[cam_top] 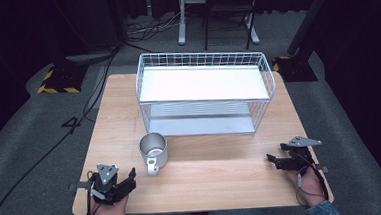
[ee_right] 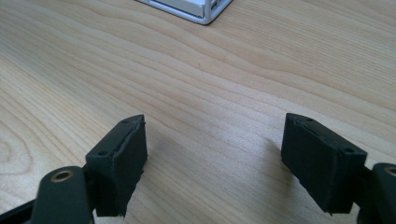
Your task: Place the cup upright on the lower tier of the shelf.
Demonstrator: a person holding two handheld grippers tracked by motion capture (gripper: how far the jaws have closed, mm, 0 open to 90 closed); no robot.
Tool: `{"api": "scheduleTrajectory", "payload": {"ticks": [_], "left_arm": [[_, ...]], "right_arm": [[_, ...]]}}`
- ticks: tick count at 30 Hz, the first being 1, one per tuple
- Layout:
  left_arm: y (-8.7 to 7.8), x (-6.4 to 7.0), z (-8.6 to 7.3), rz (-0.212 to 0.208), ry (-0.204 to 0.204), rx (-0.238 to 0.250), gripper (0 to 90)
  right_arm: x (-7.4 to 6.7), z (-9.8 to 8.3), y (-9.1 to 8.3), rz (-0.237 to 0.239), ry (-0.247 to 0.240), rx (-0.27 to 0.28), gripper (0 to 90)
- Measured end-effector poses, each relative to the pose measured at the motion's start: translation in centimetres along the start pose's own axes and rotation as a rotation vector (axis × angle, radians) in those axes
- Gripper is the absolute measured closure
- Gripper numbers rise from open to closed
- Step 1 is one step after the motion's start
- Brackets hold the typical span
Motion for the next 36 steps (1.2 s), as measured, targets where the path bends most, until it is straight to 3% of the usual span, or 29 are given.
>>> {"api": "scheduleTrajectory", "payload": {"ticks": [3,10,14,18,26,29,36], "left_arm": [[-0.5,1.9,0.5,-0.013,0.029,0.018,30.1],[-1.2,4.5,1.4,-0.056,0.054,0.053,29.8],[-1.2,5.1,1.6,-0.062,0.05,0.067,29.7],[-0.9,5.8,1.6,-0.078,0.018,0.089,29.9],[0.1,6.7,1.5,-0.075,0.015,0.08,31.7],[0.3,7.0,1.4,-0.071,0.013,0.071,34.5],[0.6,7.3,1.3,-0.061,0.029,0.06,56.8]], "right_arm": [[0.0,0.0,0.0,0.0,0.0,0.0,22.7],[0.0,0.0,0.0,0.0,0.0,0.0,22.7],[0.0,0.0,0.0,0.0,0.0,0.0,22.7],[0.0,0.0,0.0,0.0,0.0,0.0,22.7],[0.0,0.0,0.0,0.0,0.0,0.0,22.7],[0.0,0.0,0.0,0.0,0.0,0.0,22.7],[0.0,0.0,0.0,0.0,0.0,0.0,22.7]]}}
Point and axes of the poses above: each handheld gripper's, and its own axes: y roughly forward along the jaws, z roughly out of its top, x roughly to its right, the point moved 6 cm from there along y, roughly forward along the jaws, and after that the axes turned 4 degrees about -x, right-handed, at the moved point
